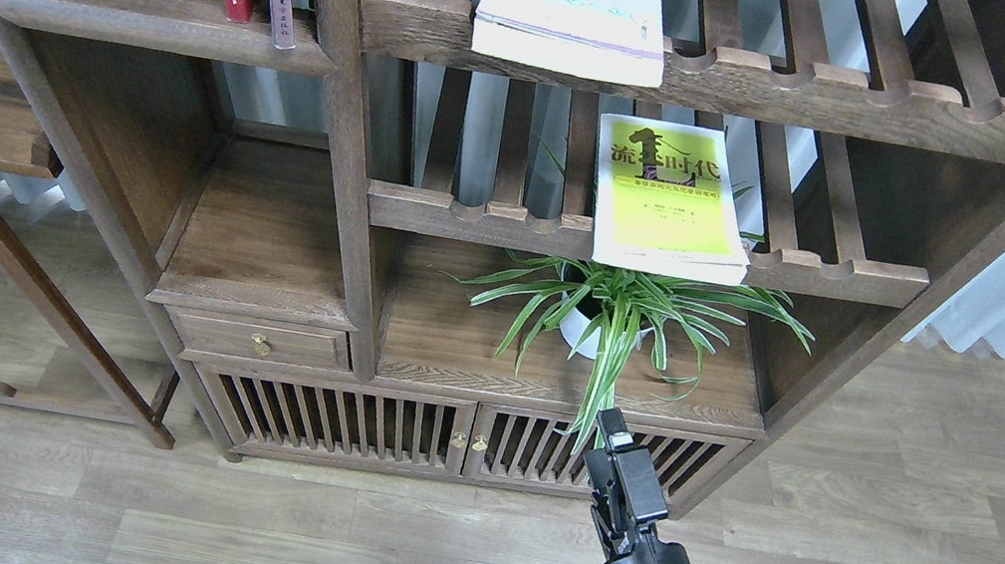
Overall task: Organize books on shelf
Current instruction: 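Release the red book and withdraw the left gripper downward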
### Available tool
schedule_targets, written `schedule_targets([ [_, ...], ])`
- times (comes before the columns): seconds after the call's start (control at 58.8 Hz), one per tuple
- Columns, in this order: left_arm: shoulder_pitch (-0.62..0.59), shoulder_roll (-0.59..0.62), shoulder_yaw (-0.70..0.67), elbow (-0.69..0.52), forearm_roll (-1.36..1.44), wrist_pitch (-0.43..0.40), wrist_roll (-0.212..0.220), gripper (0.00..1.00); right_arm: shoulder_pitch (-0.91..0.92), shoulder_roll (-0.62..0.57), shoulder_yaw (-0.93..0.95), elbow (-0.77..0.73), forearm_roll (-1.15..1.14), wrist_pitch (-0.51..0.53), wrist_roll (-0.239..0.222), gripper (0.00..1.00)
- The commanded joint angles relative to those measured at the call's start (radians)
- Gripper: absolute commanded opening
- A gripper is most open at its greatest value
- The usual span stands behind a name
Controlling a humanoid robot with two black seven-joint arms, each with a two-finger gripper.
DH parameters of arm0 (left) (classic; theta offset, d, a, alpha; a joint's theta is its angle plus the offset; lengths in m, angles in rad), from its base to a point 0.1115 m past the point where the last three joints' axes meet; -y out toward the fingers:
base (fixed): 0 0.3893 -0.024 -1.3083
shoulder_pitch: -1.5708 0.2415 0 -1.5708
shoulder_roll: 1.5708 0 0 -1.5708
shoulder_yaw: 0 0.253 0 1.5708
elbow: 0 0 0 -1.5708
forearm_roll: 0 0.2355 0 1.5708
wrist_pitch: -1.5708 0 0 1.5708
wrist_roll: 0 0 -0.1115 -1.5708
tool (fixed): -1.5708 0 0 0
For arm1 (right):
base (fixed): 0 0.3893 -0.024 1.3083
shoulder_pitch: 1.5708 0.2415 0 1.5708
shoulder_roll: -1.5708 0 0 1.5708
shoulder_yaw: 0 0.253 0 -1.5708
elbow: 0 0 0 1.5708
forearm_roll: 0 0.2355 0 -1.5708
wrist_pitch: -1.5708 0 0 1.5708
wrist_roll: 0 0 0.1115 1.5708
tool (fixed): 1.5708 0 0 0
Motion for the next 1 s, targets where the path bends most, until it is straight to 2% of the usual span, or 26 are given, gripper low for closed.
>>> schedule_targets([
  [0.0, 0.043, 0.0, -0.029, -0.05, -0.014, 0.0, 0.01, 0.65, 0.0, 0.0, 0.001, 0.002, 0.0, 0.0, 0.0, 0.99],
  [0.357, 0.172, 0.043, -0.138, -0.173, -0.076, 0.0, 0.011, 0.67, 0.0, 0.0, 0.0, 0.003, 0.0, 0.0, 0.0, 0.99],
  [0.443, 0.23, 0.093, -0.17, -0.219, -0.12, 0.0, 0.011, 0.67, 0.001, 0.0, -0.002, 0.003, 0.0, 0.0, 0.0, 0.99],
  [0.987, 0.488, 0.048, -0.244, -0.251, -0.243, 0.0, 0.002, 0.67, 0.05, 0.0, 0.003, 0.045, 0.0, 0.0, 0.0, 0.98],
])
